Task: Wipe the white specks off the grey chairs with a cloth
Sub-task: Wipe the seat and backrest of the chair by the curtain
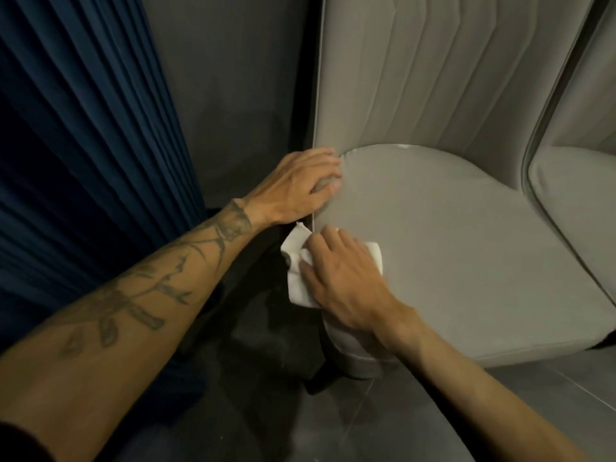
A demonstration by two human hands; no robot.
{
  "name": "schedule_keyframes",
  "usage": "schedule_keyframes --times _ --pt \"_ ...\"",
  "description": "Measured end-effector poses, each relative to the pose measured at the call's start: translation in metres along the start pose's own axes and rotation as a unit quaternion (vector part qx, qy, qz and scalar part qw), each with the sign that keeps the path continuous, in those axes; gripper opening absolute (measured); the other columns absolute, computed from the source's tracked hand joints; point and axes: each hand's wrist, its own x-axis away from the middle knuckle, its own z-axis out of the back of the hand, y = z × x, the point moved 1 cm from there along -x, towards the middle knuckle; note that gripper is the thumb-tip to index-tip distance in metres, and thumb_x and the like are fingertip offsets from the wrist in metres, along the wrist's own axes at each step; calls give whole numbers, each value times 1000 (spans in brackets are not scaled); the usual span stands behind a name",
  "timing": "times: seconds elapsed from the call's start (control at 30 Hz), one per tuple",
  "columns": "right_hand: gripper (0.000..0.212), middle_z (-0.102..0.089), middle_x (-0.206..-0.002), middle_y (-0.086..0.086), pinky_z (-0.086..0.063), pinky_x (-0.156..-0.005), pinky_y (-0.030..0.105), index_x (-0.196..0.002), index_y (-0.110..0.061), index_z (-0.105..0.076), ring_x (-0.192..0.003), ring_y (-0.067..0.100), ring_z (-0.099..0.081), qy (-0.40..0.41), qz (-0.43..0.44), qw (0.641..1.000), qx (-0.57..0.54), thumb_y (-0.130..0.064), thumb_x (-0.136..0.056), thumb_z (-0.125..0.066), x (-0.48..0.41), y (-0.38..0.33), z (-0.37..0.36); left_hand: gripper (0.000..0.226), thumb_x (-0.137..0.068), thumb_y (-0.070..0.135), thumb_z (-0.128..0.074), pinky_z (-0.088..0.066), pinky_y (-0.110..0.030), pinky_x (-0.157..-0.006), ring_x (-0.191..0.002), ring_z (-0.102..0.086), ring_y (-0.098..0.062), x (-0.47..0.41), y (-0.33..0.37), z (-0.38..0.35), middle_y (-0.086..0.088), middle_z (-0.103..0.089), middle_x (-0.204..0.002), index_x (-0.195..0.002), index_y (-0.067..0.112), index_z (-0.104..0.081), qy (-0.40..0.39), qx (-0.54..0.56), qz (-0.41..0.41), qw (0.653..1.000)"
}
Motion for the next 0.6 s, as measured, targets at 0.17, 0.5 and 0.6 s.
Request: schedule_keyframes --times 0.17,0.5,0.6 --pt "28 -52 -111 13 -35 -83 39 -110 -8 -49 -96 30 -50 -14 -110 994 -4 -34 -102 -40 -71 22 1 42 -98 33 -58 -18 -52 -125 -155 -28 -34 -24 -1 36 -10 -38 -165 -136 16 -64 110 -151 -31 982" --pt "27 -48 -107 6 -41 -84 41 -107 -15 -46 -89 24 -46 -8 -103 995 4 -39 -104 -33 -61 16 -3 55 -102 45 -45 -8 -67 -127 -155 -14 -51 -87 -19 69 -2 -11 -176 -155 31 -44 137 -257 -40 956" --pt "27 -47 -112 6 -41 -90 42 -112 -15 -44 -96 24 -46 -7 -134 991 -2 -38 -105 -32 -88 25 -1 53 -103 46 -43 -16 -67 -125 -150 -25 -55 -94 -27 65 -4 -11 -176 -154 31 -44 142 -264 -50 953"
